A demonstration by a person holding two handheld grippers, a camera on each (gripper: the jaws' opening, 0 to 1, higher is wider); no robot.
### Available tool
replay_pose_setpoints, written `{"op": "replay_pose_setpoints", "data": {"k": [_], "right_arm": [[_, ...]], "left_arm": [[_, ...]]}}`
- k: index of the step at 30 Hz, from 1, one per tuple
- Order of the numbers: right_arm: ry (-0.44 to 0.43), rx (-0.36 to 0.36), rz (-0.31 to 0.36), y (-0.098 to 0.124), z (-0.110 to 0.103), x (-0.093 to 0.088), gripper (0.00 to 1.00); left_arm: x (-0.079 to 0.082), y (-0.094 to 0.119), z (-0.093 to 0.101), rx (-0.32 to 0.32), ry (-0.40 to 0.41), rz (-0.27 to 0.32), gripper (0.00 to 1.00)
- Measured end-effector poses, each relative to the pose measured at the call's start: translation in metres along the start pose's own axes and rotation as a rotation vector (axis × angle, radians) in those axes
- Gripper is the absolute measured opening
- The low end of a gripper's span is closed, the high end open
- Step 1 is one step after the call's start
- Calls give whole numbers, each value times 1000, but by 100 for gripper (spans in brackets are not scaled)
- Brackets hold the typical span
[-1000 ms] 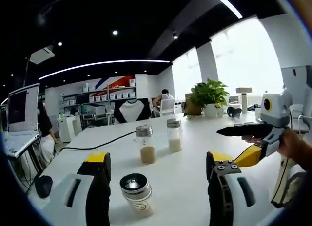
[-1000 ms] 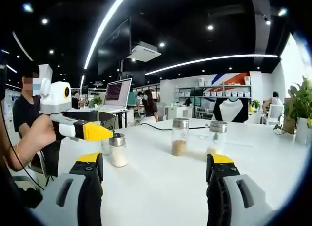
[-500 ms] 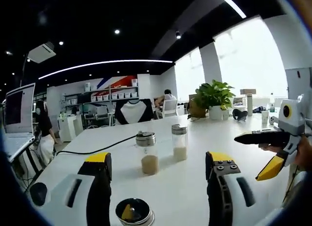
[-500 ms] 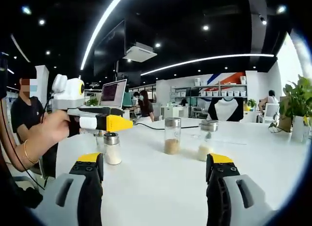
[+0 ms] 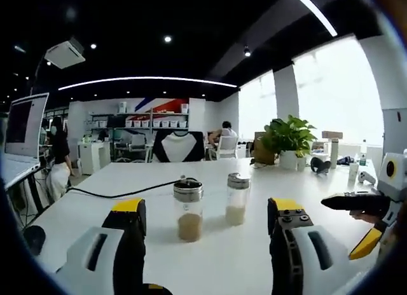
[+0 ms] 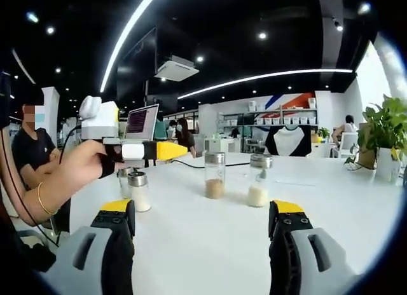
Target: Rotate the seasoning bottle until the label or dispensing opening points toward the visible target arrow and the bottle remains upright within the marked orientation range
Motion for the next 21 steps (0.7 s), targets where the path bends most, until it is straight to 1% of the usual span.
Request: {"op": "replay_pose_setpoints", "data": {"k": [1, 2, 4, 10, 13, 15, 16, 17, 18, 19, 21], "right_arm": [[-1, -2, 0, 1, 1, 0, 88], [-3, -5, -1, 2, 2, -1, 88], [-4, -7, -4, 2, 3, -2, 88], [-7, -16, -11, 7, 8, -4, 88], [-10, -20, -5, 10, 10, -4, 88], [-10, -27, -7, 11, 13, -4, 88], [-11, -32, -9, 12, 14, -5, 88], [-12, -33, -9, 12, 15, -5, 88], [-13, -34, -10, 13, 16, -5, 88], [-14, -35, -10, 13, 16, -5, 88], [-17, -37, -15, 13, 18, -7, 88]], "left_arm": [[0, -2, 1, -2, -1, -1, 83], [-1, -5, 3, -5, 10, -17, 83], [-2, -9, 4, 3, 18, -25, 82], [-6, -24, 7, 13, 16, -37, 81], [-10, -32, 10, 15, 2, -57, 81], [-12, -36, 9, 39, -31, -59, 80], [-14, -39, 9, 53, -39, -69, 79], [-14, -42, 8, 63, -41, -61, 79], [-14, -44, 8, 61, -48, -64, 79], [-15, -48, 7, 61, -48, -72, 79], [-15, -52, 4, 90, -27, -62, 78]]}}
Point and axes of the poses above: the point that each gripper's makers call its tool centre point, and the gripper's own axes: y roughly backward along the fingers, z roughly to its right, x roughly out of its top, the point moved 8 cm from there along y, roughly backward along the fingers, and after that the axes turned 3 degrees about -z, right-handed, at the moved point
